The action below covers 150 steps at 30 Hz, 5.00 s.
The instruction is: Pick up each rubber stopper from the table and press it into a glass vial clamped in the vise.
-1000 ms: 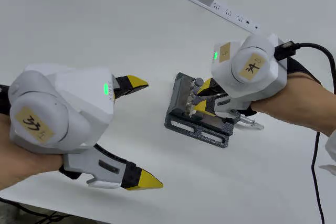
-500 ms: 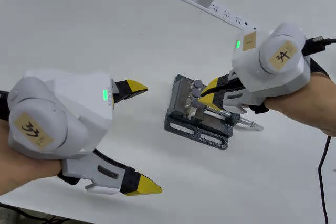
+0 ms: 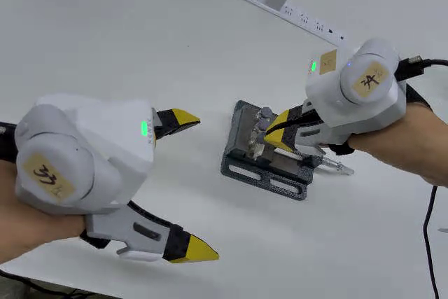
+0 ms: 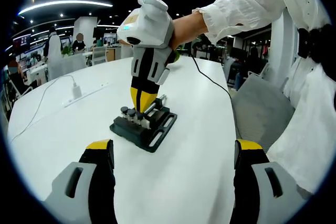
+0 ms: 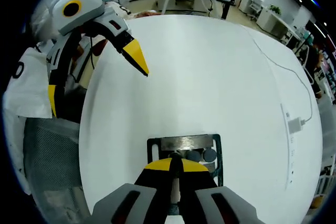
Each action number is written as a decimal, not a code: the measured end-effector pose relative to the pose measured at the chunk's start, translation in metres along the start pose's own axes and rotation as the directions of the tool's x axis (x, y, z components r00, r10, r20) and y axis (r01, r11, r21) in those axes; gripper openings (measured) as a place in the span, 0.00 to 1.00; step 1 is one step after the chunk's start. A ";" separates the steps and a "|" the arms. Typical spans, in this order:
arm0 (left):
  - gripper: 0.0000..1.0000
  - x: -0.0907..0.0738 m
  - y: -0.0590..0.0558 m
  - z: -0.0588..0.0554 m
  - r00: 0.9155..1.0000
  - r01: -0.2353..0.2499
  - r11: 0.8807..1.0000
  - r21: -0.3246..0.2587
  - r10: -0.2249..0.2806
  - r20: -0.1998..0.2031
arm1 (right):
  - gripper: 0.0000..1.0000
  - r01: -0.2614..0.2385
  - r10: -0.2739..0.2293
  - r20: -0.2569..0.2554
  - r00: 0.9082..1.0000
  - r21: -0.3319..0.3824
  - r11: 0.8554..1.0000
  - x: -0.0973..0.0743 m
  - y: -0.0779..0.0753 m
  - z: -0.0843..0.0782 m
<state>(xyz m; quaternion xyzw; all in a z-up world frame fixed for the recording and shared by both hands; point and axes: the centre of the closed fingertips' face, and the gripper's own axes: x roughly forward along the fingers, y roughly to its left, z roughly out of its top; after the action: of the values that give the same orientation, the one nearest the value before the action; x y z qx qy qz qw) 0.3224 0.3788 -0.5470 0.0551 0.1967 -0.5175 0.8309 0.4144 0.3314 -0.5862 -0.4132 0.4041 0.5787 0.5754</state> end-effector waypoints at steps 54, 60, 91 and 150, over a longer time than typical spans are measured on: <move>0.93 0.004 0.001 0.006 1.000 -0.008 1.000 -0.015 0.009 0.026 | 0.00 -0.072 0.066 -0.129 0.989 -0.046 0.996 0.009 0.000 0.001; 0.93 0.005 0.003 0.006 1.000 -0.008 1.000 -0.015 0.009 0.029 | 0.00 -0.063 0.053 -0.147 0.988 -0.060 0.996 0.010 0.001 0.001; 0.93 -0.003 0.000 0.017 1.000 -0.005 1.000 0.021 0.005 -0.007 | 0.00 0.053 -0.073 0.152 0.986 0.133 0.990 0.004 0.001 0.000; 0.99 -0.003 0.025 0.002 0.993 -0.089 0.995 0.034 0.092 -0.071 | 0.68 0.142 -0.342 0.425 0.838 0.435 0.889 -0.072 0.042 -0.116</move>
<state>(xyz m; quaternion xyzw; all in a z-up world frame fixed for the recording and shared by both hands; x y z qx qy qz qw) 0.3443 0.3919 -0.5467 0.0956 0.2159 -0.4800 0.8449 0.3739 0.1975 -0.5566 -0.1796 0.2937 0.4939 0.7985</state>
